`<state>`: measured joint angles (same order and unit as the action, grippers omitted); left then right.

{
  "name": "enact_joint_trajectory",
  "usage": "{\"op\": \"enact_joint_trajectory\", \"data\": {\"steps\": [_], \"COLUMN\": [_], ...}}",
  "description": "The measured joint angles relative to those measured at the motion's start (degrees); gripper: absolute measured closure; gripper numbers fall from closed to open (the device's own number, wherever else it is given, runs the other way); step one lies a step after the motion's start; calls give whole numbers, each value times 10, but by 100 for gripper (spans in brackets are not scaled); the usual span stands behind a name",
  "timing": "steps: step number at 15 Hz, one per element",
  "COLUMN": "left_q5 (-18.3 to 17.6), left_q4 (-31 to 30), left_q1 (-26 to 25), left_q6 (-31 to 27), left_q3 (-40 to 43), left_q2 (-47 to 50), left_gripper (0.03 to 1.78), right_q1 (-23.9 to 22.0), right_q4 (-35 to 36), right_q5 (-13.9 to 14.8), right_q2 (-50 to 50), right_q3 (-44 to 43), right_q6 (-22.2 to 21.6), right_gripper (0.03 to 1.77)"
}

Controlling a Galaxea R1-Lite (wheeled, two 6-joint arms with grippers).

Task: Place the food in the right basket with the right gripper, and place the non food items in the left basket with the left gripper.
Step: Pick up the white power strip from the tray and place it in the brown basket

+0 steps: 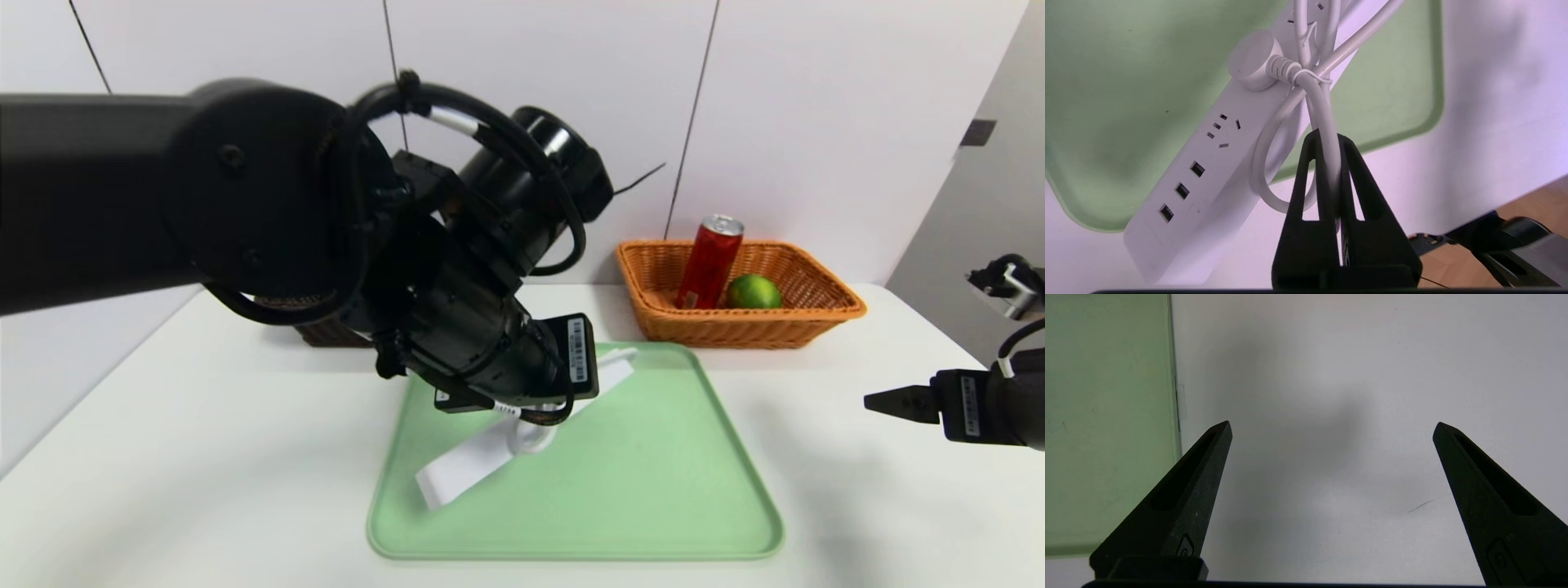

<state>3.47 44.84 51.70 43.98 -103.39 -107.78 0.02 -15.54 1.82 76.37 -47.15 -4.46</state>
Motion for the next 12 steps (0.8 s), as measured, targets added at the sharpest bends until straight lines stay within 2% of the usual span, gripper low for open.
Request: {"op": "enact_joint_trajectory", "data": {"steps": [2,6,8,12], "left_q5": [-9,-25,-40,-42], "left_q4": [26,37,30,-9], "left_q1": [0,2,2,1], "left_q6": [1,1,1,-27], "left_q3": [-36,-82,-90,-93], "left_q2": [6,21,36,79], "left_gripper": [171,171,171,171], "right_q1": [0,0,0,0], "right_q4": [0,0,0,1], "right_q5": [0,1,1,1], "right_q2": [-1,-2,-2,-1], "right_q3": [0,-1,0,-1], "right_q6": [0,0,1,4], "right_gripper": [10,10,10,10]}}
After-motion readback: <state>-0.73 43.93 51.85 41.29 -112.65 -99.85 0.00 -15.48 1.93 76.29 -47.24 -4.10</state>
